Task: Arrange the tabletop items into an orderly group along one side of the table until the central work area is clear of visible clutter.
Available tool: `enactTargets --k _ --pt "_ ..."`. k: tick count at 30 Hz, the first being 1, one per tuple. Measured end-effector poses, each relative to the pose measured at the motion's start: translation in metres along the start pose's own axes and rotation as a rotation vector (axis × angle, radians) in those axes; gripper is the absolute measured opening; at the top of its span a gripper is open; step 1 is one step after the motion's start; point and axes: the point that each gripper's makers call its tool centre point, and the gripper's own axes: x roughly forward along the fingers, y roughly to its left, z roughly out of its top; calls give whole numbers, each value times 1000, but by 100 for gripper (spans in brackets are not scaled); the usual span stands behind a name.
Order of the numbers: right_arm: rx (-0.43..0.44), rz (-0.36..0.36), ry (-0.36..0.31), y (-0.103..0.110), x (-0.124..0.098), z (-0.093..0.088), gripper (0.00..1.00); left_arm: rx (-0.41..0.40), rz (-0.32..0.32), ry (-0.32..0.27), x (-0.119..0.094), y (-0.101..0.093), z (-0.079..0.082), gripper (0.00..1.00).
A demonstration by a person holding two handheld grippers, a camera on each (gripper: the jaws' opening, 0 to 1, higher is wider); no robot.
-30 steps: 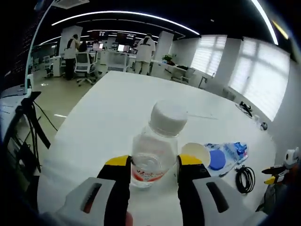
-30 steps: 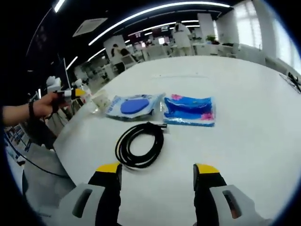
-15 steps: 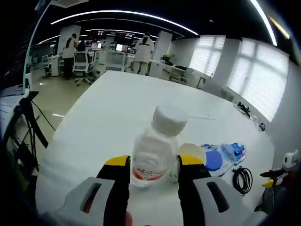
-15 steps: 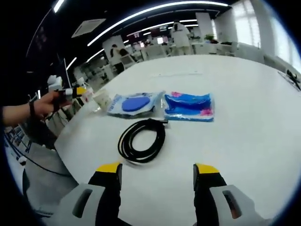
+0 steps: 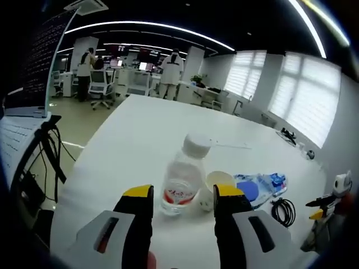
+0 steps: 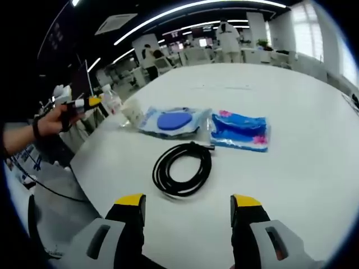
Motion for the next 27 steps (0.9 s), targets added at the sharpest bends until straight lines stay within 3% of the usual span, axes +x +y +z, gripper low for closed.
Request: enactTargets --k 7,14,19,27 --pt "16 -21 -73 -1 -2 15 64 82 -35 40 -26 -8 -22 45" --pt "-19 -8 -70 5 -1 13 66 184 -97 92 -50 -25 -40 52" --pt "-18 0 -85 8 -2 15 67 222 -135 118 -64 -40 -55 53" --pt "-45 22 -77 13 -2 16 67 223 -144 120 -75 -54 -62 55"
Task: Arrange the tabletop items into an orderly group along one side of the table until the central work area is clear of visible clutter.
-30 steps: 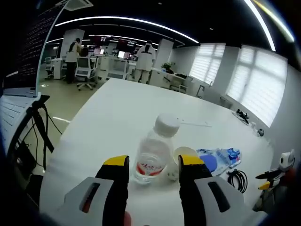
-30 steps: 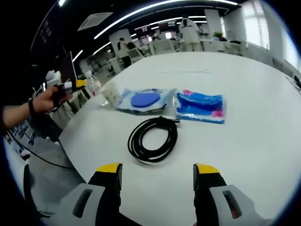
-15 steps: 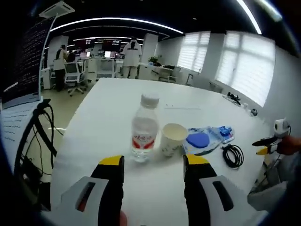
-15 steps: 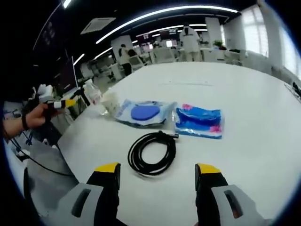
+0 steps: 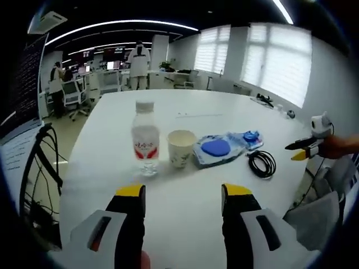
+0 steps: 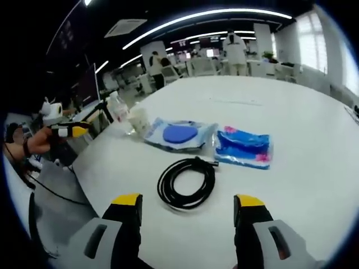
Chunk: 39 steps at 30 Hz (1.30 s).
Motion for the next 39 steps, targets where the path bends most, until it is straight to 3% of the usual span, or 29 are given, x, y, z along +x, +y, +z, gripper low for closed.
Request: enactTargets --k 12,24,39 --pt "-4 17 -8 10 0 6 68 -11 -10 14 -6 -5 -8 56" --pt "4 18 21 12 1 -5 68 -13 -7 15 -13 -4 -14 56" --pt "-2 18 17 19 2 -5 70 -10 -19 12 -17 -8 -15 57"
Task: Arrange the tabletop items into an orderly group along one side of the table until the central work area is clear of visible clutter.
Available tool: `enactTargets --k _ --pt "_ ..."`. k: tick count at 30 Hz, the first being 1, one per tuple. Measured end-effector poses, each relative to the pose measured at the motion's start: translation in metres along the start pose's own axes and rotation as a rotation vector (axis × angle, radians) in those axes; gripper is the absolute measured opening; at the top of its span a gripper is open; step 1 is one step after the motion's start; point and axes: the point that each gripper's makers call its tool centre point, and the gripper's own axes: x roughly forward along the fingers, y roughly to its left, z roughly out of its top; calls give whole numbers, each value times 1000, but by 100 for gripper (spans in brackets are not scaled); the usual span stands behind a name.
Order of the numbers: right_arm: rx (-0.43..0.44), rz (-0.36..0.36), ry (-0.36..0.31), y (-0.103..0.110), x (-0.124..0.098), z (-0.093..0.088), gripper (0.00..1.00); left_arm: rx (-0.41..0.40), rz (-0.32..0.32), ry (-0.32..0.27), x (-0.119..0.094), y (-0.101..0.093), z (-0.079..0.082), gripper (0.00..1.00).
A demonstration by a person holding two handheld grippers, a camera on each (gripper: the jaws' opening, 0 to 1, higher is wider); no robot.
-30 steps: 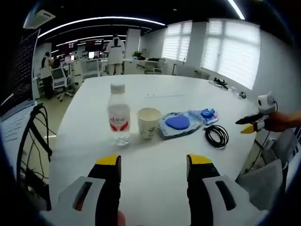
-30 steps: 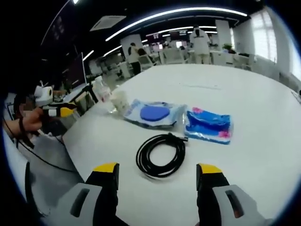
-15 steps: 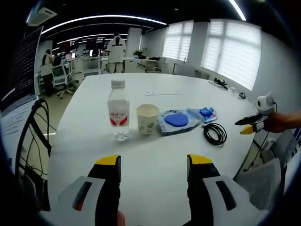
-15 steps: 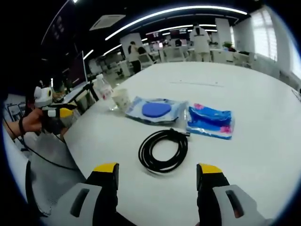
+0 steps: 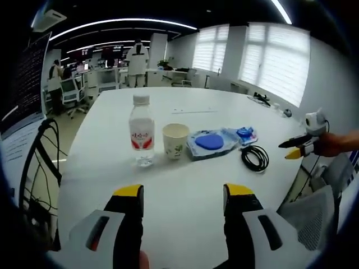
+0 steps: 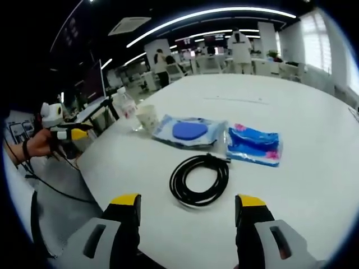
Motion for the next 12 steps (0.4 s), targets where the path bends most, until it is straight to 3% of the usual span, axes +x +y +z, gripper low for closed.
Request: enactTargets --k 12 --pt "-10 -14 -1 -11 -8 12 69 -7 -14 -4 -2 -6 0 57"
